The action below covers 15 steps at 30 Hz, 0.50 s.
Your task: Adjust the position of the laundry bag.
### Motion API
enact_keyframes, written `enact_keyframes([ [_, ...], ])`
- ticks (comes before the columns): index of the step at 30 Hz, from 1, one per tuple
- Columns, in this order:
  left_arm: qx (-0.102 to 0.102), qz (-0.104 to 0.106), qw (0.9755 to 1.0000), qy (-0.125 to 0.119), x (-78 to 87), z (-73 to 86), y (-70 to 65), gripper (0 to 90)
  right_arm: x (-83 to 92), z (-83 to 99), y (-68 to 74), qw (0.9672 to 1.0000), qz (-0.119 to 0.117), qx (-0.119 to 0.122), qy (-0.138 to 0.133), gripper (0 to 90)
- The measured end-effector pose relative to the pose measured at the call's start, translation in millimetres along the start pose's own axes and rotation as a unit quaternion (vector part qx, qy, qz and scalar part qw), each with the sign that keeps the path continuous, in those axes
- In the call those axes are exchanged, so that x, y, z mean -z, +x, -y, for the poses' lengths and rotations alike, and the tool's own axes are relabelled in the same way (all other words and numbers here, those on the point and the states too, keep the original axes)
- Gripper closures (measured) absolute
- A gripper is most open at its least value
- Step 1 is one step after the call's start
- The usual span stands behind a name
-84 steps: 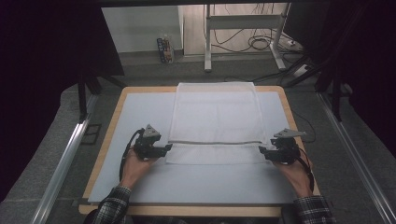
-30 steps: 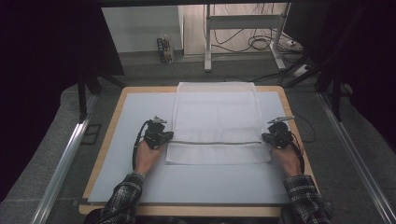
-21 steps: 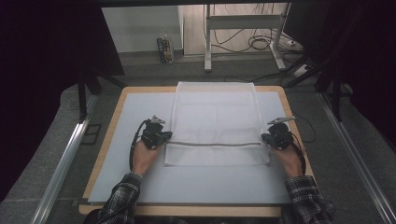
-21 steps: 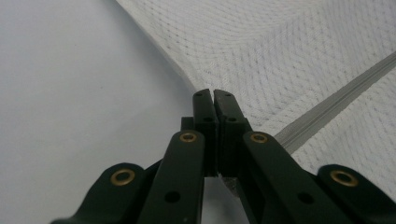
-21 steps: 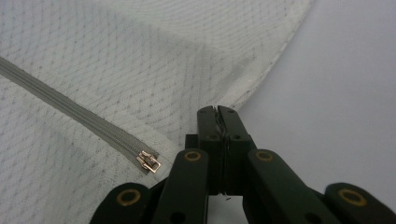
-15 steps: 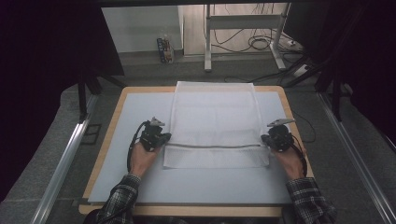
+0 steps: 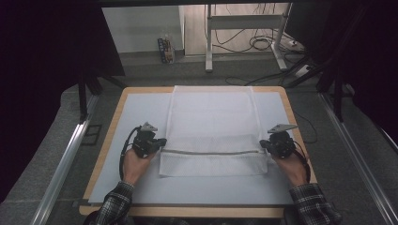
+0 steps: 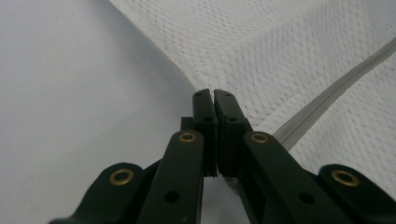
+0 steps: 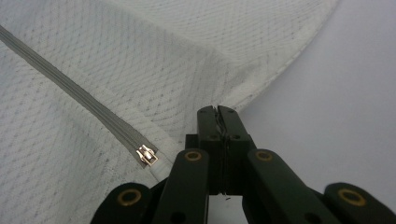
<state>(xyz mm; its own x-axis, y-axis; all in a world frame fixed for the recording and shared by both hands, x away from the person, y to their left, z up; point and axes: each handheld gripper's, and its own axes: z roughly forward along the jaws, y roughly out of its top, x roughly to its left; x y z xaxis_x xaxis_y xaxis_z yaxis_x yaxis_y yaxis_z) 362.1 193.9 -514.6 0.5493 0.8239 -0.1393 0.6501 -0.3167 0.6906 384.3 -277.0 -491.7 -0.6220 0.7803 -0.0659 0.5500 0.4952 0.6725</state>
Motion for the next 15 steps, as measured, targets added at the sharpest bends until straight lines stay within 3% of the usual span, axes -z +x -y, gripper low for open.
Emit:
enact_keyframes([
  [15,-0.014,-0.006,0.9999,0.003,19.2,15.6,-11.2,89.2,11.9,5.6,16.4,0.9997,-0.018,0.017,-0.003,88.8],
])
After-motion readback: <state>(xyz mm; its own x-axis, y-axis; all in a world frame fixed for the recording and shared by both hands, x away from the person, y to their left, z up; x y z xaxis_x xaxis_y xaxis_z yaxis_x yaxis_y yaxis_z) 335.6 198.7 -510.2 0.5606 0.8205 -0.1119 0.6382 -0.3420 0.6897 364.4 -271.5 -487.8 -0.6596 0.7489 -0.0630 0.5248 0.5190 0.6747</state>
